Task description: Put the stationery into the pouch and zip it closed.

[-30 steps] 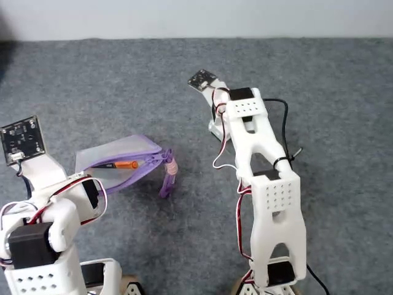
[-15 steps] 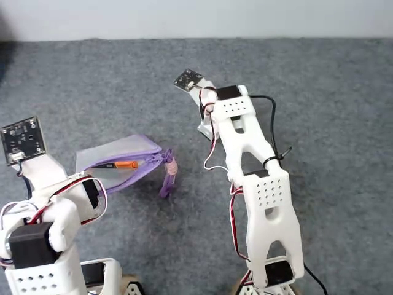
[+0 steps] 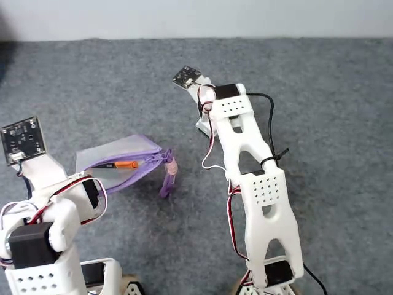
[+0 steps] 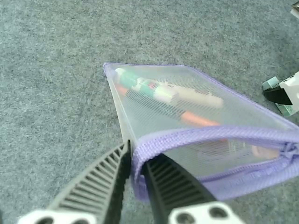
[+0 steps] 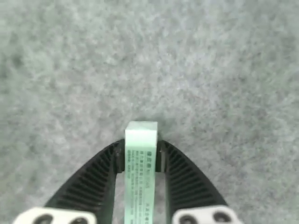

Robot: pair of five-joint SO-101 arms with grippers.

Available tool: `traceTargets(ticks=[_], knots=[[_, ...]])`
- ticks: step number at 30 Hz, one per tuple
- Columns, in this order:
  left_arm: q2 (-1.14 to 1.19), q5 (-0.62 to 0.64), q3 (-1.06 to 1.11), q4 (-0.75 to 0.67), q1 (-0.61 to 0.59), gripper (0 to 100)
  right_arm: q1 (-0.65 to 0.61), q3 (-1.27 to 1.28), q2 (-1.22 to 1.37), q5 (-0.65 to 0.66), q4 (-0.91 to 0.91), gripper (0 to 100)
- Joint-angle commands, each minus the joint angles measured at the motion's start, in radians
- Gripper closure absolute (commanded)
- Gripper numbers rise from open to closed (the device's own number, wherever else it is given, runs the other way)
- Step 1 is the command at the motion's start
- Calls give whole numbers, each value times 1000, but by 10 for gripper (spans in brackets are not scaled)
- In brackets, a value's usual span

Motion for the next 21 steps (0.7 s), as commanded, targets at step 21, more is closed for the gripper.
traceTargets(ticks=[21], knots=[[-3,9,-10,-12,-3,989,-22,384,-699,-351,403,991]])
